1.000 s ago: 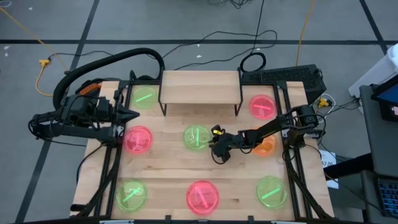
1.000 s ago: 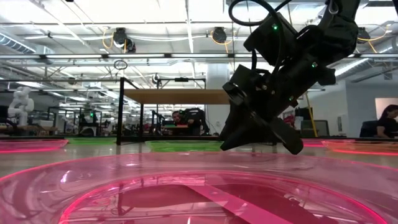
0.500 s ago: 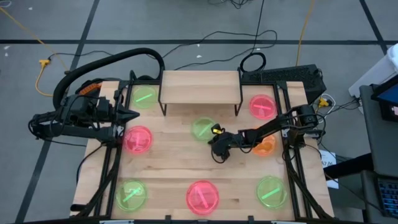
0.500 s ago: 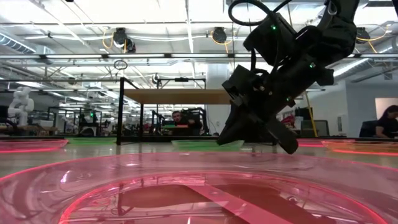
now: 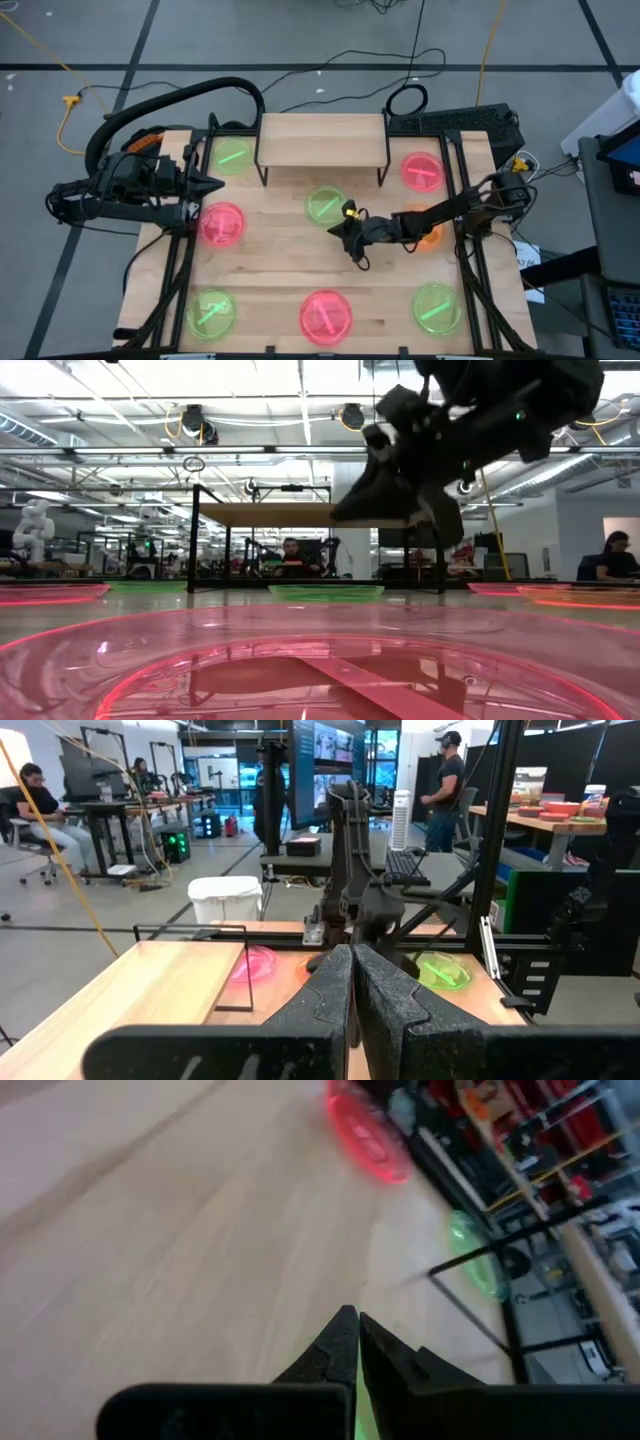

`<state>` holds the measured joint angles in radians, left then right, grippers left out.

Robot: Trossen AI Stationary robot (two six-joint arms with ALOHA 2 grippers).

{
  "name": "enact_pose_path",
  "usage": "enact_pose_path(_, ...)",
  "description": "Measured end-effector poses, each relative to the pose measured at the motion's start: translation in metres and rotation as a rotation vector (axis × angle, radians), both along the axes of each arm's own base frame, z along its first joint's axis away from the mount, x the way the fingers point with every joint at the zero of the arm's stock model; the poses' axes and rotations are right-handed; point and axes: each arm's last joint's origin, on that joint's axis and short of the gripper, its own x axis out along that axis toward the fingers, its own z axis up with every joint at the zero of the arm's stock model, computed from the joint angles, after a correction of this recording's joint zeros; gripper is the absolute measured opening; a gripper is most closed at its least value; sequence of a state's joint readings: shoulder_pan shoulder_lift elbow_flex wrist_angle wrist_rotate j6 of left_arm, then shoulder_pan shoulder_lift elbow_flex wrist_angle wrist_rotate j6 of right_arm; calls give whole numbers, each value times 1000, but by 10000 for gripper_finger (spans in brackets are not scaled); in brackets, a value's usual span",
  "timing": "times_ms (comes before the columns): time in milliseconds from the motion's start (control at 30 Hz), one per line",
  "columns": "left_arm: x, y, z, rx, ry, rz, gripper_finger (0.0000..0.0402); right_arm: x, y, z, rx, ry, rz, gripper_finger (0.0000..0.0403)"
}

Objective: Place and stack plates onto a shelf
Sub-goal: Put the green plate on the shelf

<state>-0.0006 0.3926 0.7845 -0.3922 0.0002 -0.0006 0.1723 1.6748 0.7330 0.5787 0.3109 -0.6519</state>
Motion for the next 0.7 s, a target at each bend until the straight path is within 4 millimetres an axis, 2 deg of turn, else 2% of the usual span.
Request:
enact_pose_path(100, 0, 0, 0, 0, 0, 0, 21, -2, -2, 7, 14, -26, -66, 0)
enact_pose_path(200, 0, 0, 0, 0, 0, 0, 21, -4, -6, 3, 15, 32, -66, 11)
enact_pose_path(367, 0, 0, 0, 0, 0, 0, 21, -10, -10, -16, 76, 199, -66, 80)
enact_pose_path(533, 0, 0, 0, 0, 0, 0, 21, -12, -12, -28, -2, 275, -78, 152)
enact_pose_path(700, 0, 0, 0, 0, 0, 0, 21, -10, -19, -37, -75, 305, -101, 175)
